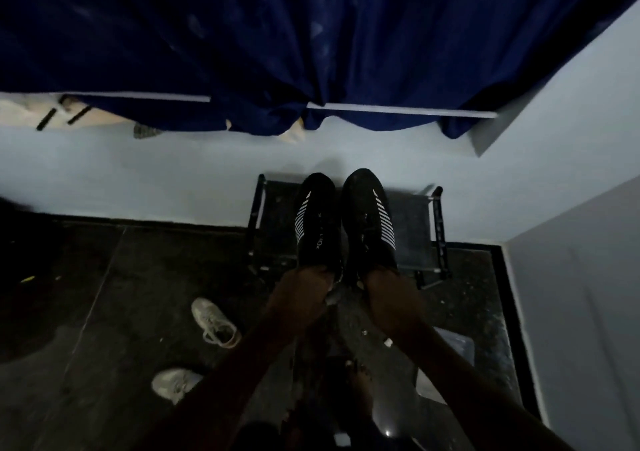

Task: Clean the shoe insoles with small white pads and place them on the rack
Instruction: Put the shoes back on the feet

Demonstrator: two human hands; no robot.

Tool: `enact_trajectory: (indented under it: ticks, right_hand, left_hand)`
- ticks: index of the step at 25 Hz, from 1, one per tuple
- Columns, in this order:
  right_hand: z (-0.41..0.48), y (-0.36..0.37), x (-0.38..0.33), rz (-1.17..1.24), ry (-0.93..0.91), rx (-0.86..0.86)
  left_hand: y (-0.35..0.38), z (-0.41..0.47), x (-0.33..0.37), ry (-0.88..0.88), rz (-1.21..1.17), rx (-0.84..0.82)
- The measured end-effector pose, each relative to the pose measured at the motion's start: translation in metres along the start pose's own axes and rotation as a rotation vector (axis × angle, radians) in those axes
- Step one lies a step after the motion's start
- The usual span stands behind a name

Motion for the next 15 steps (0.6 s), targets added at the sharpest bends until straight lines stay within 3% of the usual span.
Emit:
enact_trajectory:
  ticks: [7, 15]
  right_hand:
    - [0.043, 0.013, 0.098, -0.022, 0.107, -0.011]
    - [0.074, 0.058, 0.167, -0.073, 0.171, -0.005]
  left_hand:
    - [0.080, 0.098, 0.028, 0.021, -0.063, -0.020]
    - [0.166, 0.150, 0.039, 0.061, -0.082, -0.078]
Point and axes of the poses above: each hand's wrist, its own z-axis towards the middle knuckle, its own y-axis out of the palm, x = y × z, the point moved 10 cm from there along z, towards the middle knuckle, and after that the axes turned 14 degrees about x, right-handed, at the moved point
